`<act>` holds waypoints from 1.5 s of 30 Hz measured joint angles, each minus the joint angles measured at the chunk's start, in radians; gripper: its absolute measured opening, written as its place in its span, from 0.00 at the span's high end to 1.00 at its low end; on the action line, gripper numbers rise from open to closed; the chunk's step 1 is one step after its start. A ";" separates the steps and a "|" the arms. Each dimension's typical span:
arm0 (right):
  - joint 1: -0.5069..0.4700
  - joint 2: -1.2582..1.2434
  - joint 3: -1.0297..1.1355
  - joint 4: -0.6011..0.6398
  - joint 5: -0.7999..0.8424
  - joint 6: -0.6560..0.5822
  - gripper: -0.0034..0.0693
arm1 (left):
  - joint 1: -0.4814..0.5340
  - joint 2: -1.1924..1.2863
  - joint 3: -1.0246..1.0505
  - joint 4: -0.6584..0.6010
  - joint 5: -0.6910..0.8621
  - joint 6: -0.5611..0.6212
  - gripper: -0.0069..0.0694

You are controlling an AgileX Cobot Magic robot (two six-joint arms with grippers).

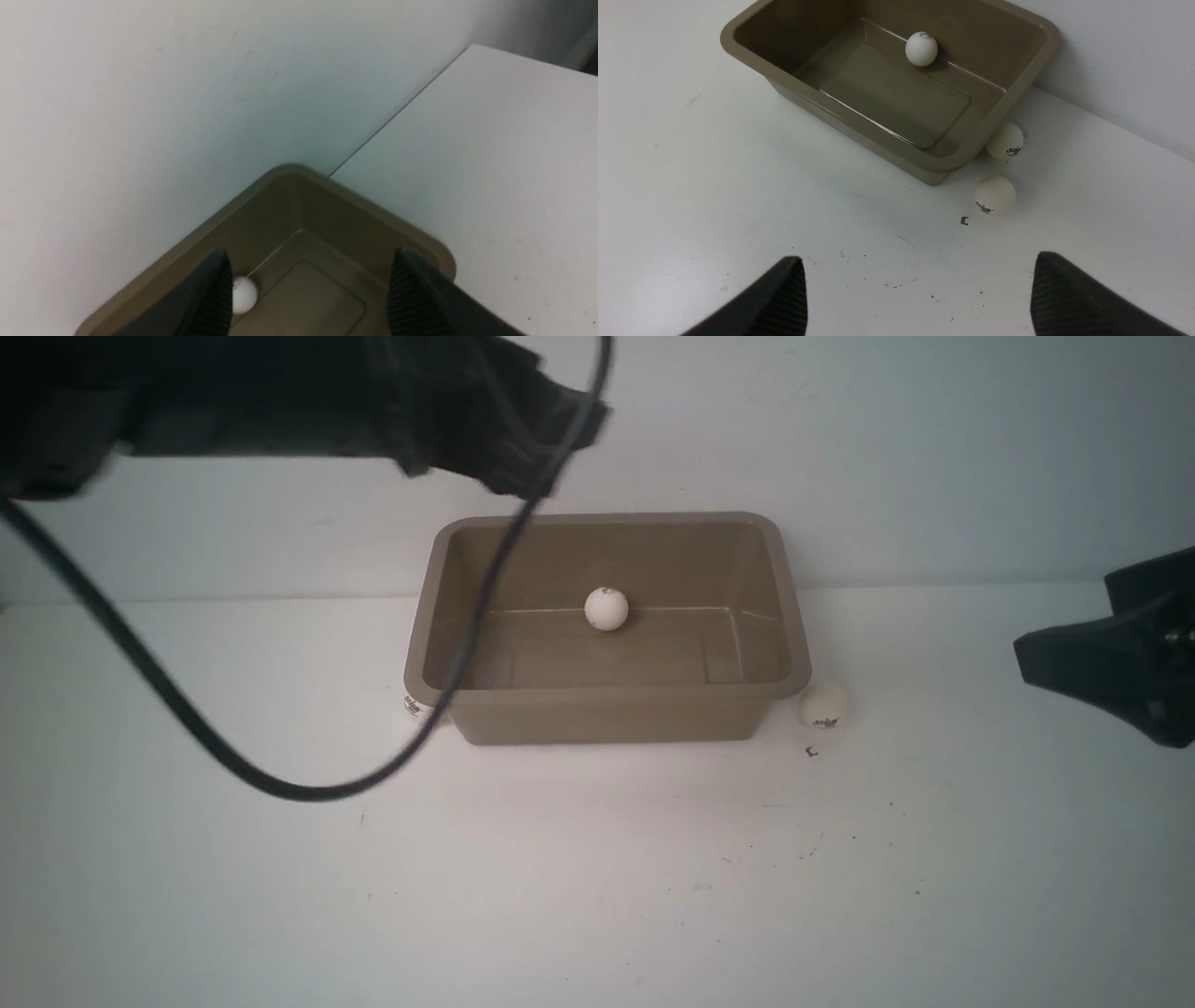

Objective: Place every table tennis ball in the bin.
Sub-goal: Use the right arm to clamp the table tennis ball closest to it

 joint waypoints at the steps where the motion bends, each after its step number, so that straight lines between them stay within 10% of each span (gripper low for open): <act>1: 0.000 0.000 0.000 0.000 -0.005 0.000 0.15 | 0.017 -0.015 0.000 0.046 0.018 -0.072 0.38; 10: 0.000 0.000 0.000 0.003 -0.040 0.000 0.15 | 0.109 -0.081 0.000 0.324 0.282 -0.411 0.38; 37: 0.000 0.376 -0.166 -0.004 -0.030 0.000 0.15 | 0.112 -0.391 0.005 0.343 0.489 -0.509 0.49; 45: 0.035 0.473 -0.259 -0.090 -0.001 0.000 0.15 | 0.112 -0.311 0.005 0.314 0.477 -0.303 0.44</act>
